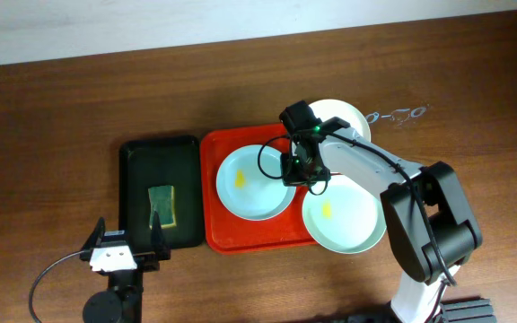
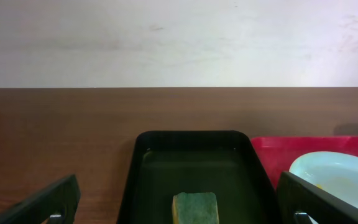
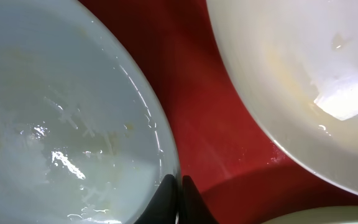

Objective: Clean dirty plates on tray and stack at the side
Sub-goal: 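Lower the right gripper and pinch the light-blue plate's rim, then move the left gripper down over the green-yellow sponge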

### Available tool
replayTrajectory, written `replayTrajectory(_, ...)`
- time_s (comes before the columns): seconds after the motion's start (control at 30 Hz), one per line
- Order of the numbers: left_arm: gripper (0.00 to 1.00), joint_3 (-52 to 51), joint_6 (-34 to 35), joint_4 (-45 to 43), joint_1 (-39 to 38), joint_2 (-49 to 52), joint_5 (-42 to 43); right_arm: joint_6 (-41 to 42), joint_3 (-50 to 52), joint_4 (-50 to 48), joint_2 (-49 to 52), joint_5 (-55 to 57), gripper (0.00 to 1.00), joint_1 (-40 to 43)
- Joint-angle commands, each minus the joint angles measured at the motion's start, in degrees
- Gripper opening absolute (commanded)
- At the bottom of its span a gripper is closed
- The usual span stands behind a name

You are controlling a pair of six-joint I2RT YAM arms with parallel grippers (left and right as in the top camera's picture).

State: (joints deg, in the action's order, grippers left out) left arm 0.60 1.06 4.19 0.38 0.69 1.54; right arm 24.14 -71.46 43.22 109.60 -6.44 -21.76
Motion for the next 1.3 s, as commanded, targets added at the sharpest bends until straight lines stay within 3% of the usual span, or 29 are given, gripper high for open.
replayTrajectory(0.0, 0.99, 0.0, -0.7, 0.4, -0.3, -0.2, 0.7, -0.1, -0.3, 0.3, 0.4, 2.9, 0.04, -0.5)
replayTrajectory(0.63, 0.99, 0.0, -0.7, -1.8, -0.3, -0.2, -0.4, -0.1, -0.3, 1.8, 0.4, 3.7, 0.04, -0.3)
replayTrajectory(0.77, 0.99, 4.6, -0.7, -1.5, -0.3, -0.1, 8.8, -0.1, -0.3, 1.8, 0.4, 3.7, 0.04, -0.3)
replayTrajectory(0.9, 0.99, 20.2, -1.7, 11.9, -0.2, 4.4, 8.3, -0.1, -0.3, 1.7, 0.4, 3.7, 0.04, -0.3)
replayTrajectory(1.0, 0.99, 35.9, -5.0, 21.9, -0.2, 13.7, 8.3, -0.1, -0.3, 1.7, 0.4, 3.7, 0.04, -0.3)
replayTrajectory(1.13, 0.99, 63.0, -7.7, 42.1, -0.2, 33.8, 8.1, -0.1, -0.3, 1.8, 0.4, 3.7, 0.04, -0.3)
replayTrajectory(1.17, 0.99, 73.1, -9.9, 50.8, -0.2, 42.3, 8.1, -0.1, -0.3, 1.8, 0.4, 3.7, 0.04, -0.3)
replayTrajectory(1.27, 0.99, 89.5, -10.1, 65.8, -0.4, 57.5, 10.0, -0.1, -0.3, 1.8, 0.4, 3.7, 0.04, -0.3)
